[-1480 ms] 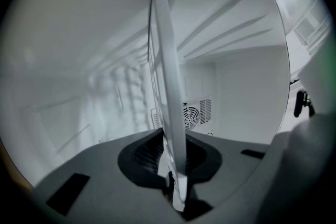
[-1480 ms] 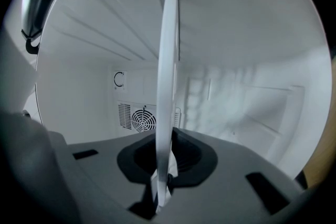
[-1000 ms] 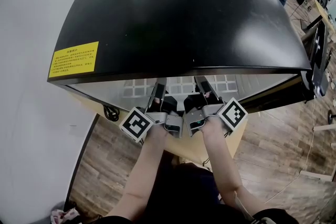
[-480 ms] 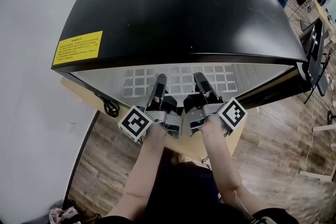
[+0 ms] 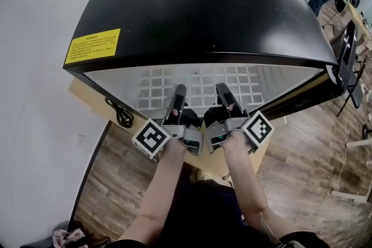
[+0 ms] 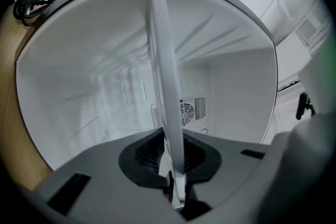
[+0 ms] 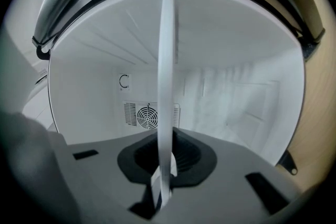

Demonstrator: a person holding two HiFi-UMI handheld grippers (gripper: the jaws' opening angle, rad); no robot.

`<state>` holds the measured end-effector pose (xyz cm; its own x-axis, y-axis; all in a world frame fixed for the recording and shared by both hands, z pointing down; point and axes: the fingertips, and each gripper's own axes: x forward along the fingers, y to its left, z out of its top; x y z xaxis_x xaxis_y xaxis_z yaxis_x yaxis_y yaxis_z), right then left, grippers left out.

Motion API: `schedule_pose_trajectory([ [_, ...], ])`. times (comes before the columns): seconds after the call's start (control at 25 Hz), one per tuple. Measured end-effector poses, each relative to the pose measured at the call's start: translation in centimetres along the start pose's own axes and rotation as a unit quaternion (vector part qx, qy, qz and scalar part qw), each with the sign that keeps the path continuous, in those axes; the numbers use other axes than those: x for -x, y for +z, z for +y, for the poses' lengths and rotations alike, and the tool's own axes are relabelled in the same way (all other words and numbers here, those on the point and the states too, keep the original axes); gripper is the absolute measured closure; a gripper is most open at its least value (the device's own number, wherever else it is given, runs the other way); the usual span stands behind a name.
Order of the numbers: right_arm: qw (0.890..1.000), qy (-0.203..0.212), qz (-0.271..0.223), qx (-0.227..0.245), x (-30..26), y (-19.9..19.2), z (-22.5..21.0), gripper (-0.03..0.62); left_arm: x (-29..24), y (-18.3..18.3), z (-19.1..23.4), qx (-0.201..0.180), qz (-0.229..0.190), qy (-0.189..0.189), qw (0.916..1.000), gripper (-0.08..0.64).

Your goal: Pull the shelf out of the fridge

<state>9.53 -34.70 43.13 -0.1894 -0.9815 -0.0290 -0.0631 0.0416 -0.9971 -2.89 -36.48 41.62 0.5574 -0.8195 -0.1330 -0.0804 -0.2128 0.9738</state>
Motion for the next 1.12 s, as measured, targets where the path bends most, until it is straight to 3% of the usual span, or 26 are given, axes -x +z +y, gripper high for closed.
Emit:
schedule_pose_trajectory([
  [1.12, 1.0, -0.006, -0.001, -0.001, 2.0, -0.7, -0.1, 0.583, 1.8, -0.9, -0.2, -0.004, 0.008, 0.003, 1.0, 0.518],
])
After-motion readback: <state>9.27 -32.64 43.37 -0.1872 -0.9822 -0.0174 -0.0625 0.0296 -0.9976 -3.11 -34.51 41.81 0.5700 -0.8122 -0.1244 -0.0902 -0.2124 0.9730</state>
